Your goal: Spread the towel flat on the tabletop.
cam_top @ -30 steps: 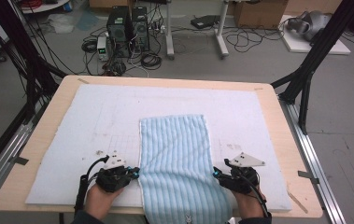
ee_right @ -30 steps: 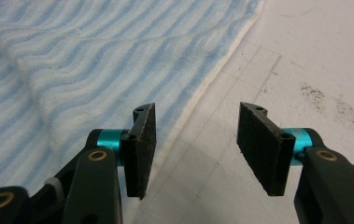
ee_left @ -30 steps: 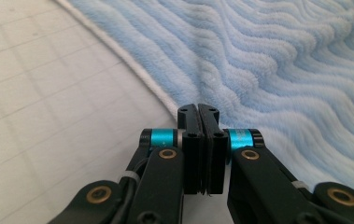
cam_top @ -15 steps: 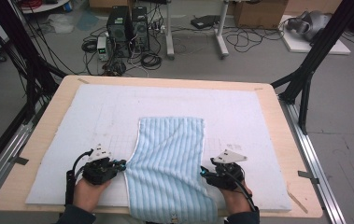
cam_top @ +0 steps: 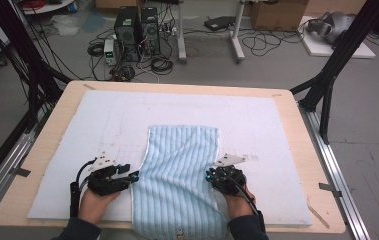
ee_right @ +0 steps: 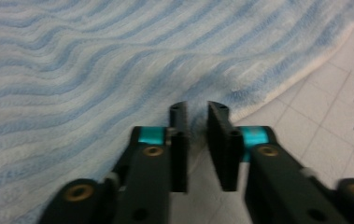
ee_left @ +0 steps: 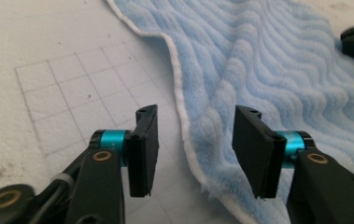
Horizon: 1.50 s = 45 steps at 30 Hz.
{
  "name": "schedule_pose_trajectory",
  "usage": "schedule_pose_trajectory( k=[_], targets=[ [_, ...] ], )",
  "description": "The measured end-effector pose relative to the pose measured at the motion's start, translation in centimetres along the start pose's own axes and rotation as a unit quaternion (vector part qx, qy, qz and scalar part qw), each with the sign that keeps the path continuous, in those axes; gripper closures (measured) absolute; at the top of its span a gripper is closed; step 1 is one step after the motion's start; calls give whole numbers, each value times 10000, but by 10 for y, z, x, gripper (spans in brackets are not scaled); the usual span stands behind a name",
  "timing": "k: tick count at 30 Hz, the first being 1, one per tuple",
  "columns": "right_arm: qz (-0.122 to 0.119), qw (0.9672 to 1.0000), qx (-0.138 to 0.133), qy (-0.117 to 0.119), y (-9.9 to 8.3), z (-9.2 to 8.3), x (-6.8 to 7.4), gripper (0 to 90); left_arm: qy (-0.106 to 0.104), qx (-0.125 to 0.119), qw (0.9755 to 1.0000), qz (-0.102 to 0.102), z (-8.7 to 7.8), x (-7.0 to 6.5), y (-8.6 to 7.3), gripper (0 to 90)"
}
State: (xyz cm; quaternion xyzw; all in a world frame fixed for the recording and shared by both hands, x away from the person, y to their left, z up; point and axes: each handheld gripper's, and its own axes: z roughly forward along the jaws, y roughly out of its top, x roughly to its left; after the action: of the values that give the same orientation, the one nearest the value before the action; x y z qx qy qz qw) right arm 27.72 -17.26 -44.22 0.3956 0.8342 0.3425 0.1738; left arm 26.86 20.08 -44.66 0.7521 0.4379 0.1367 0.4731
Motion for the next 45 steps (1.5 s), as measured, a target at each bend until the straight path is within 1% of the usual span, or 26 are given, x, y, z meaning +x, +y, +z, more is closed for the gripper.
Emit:
schedule_pose_trajectory(
  k=[1, 2, 4, 8, 11, 14, 15, 16, 18, 20, 21, 22, 24, 25, 26, 27, 28, 30, 32, 34, 36, 38, 39, 40, 43, 45],
  targets=[
    [-106, 9999, 8, -55, 0, 0, 1, 860, 17, -31, 10000, -12, 0, 0, 1, 492],
    [-113, 9999, 20, -88, 0, 0, 2, 865, 3, -50, 10000, -27, -1, 0, 1, 480],
    [-165, 9996, 52, -233, -1, -2, 1, 868, -12, -101, 9999, -37, 0, 0, 3, 472],
    [-109, 9991, 101, -399, -8, -11, -9, 869, -49, -166, 9998, -12, 3, -2, 7, 458],
    [-14, 9987, 113, -491, -16, -20, -18, 868, -107, -218, 9997, -23, 6, -3, 10, 450],
    [61, 9987, 140, -485, -24, -28, -25, 868, -165, -257, 9995, -14, 11, -5, 15, 447],
    [46, 9987, 127, -486, -26, -31, -27, 868, -187, -273, 9995, -18, 13, -6, 16, 445],
    [53, 9988, 136, -468, -28, -33, -27, 868, -212, -276, 9994, -2, 14, -6, 18, 444],
    [-22, 9988, 142, -471, -32, -37, -27, 868, -277, -306, 9991, 44, 17, -8, 21, 441],
    [-18, 9990, 138, -431, -35, -40, -27, 858, -320, -361, 9988, 29, 20, -9, 24, 434],
    [1, 9991, 117, -408, -36, -41, -28, 828, -355, -388, 9986, -14, 22, -9, 26, 428],
    [-20, 9992, 69, -389, -36, -41, -29, 751, -384, -397, 9985, -41, 25, -8, 28, 424],
    [130, 9992, -95, -360, -34, -42, -31, 618, -391, -376, 9985, -43, 31, -8, 33, 424],
    [257, 9987, -224, -369, -32, -43, -34, 563, -389, -375, 9985, -44, 34, -8, 35, 424],
    [335, 9983, -286, -378, -31, -44, -35, 541, -402, -368, 9985, -65, 37, -7, 38, 424],
    [351, 9980, -345, -392, -29, -44, -37, 528, -425, -369, 9984, -108, 42, -7, 40, 426],
    [394, 9977, -379, -395, -27, -43, -38, 507, -413, -248, 9988, -65, 48, -7, 43, 427],
    [435, 9976, -358, -410, -23, -39, -42, 483, -417, -120, 9991, 8, 57, -9, 47, 434],
    [476, 9975, -320, -421, -20, -34, -45, 462, -450, -72, 9989, 54, 67, -11, 51, 437],
    [536, 9973, -291, -419, -15, -29, -49, 428, -394, 49, 9991, 134, 76, -11, 56, 439],
    [621, 9967, -310, -414, -9, -25, -54, 412, -325, 81, 9993, 169, 83, -9, 59, 437],
    [647, 9966, -267, -436, -1, -19, -60, 405, -254, 152, 9994, 181, 89, -6, 62, 434],
    [656, 9965, -255, -442, 1, -17, -62, 399, -243, 125, 9995, 149, 91, -5, 62, 433],
    [660, 9965, -234, -451, 4, -15, -64, 399, -224, 152, 9996, 108, 94, -3, 61, 432],
    [628, 9965, -137, -525, 12, -7, -70, 425, -167, 246, 9996, 30, 99, 3, 59, 428],
    [600, 9969, -67, -503, 17, -3, -72, 461, -121, 312, 9994, 62, 103, 3, 61, 429]
  ],
)
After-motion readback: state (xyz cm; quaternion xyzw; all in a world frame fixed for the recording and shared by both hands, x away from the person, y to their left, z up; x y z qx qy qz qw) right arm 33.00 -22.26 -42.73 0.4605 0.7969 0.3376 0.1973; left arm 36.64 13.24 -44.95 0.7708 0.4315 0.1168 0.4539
